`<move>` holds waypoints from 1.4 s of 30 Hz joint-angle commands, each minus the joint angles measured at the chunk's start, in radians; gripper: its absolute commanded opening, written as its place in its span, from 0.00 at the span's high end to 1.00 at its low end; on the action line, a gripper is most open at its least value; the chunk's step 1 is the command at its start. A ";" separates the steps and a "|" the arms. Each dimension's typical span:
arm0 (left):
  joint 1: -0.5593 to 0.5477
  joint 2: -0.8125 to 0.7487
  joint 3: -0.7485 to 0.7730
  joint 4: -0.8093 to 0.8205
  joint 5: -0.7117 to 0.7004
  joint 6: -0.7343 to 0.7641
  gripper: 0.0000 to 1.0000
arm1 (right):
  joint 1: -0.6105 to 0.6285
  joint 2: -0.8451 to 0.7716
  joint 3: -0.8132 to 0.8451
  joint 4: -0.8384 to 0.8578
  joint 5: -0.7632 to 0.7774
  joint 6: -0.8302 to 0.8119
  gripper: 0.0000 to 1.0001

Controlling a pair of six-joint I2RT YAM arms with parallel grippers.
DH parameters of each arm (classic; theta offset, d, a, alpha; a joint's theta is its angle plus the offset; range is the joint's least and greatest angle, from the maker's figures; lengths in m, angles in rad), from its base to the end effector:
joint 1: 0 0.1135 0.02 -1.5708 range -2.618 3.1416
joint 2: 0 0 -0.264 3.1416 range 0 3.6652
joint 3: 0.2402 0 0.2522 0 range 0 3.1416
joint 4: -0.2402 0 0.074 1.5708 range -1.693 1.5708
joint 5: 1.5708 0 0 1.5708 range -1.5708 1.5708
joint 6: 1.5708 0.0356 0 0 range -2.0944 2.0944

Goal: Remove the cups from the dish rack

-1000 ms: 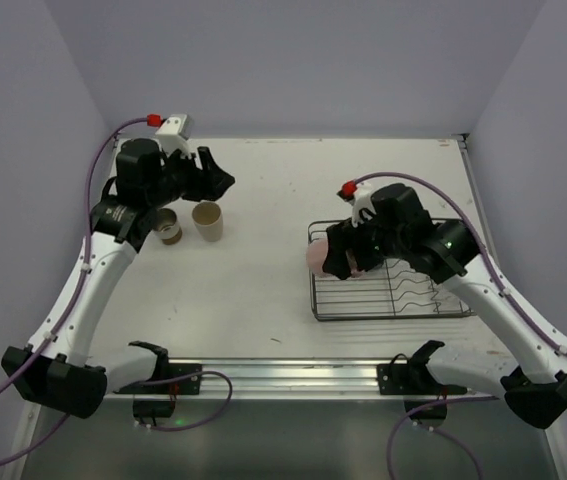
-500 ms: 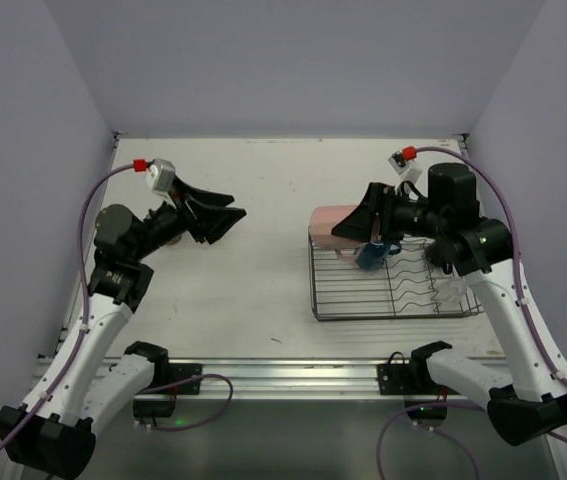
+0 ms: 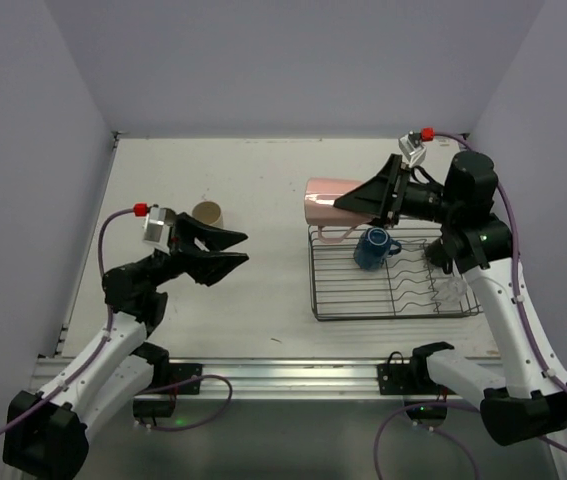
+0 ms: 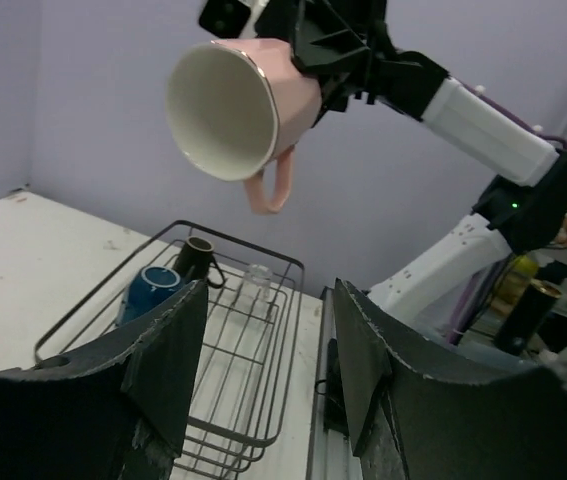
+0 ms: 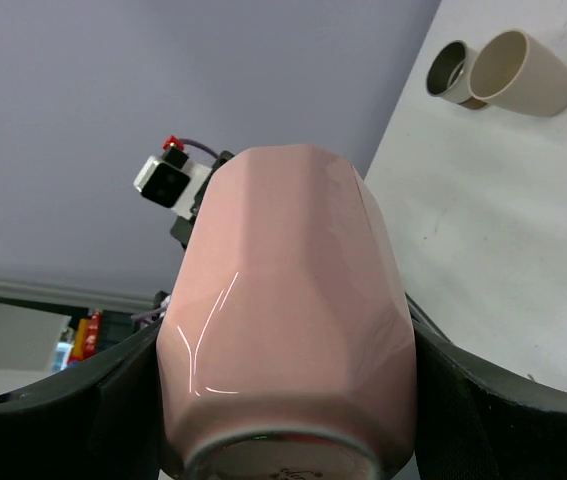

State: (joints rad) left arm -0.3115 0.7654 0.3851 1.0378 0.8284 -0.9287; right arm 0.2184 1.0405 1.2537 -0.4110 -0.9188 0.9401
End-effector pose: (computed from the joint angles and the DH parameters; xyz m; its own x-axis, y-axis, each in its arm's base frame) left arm 0.1414 -0.0731 0.3211 -0.2622 -0.4844 -0.8347 0.9224 0.1283 -0.3642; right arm 0.1959 0.0725 0.4329 -0.8338 0.3169 -0.4521 -0.3713 0.2841 0.8840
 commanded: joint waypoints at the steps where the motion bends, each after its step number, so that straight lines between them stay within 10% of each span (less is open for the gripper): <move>1: -0.066 0.054 -0.015 0.336 -0.014 -0.093 0.43 | -0.002 -0.028 -0.008 0.254 -0.120 0.184 1.00; 11: -0.317 0.285 0.109 0.389 -0.067 0.011 0.43 | 0.002 -0.025 0.009 0.333 -0.135 0.227 1.00; 42: -0.436 0.600 0.423 0.344 -0.146 0.037 0.42 | 0.070 -0.004 0.052 0.305 -0.117 0.190 1.00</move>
State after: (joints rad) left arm -0.7319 1.3571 0.7567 1.3003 0.7162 -0.9234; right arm 0.2798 1.0409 1.2457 -0.1848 -1.0199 1.1145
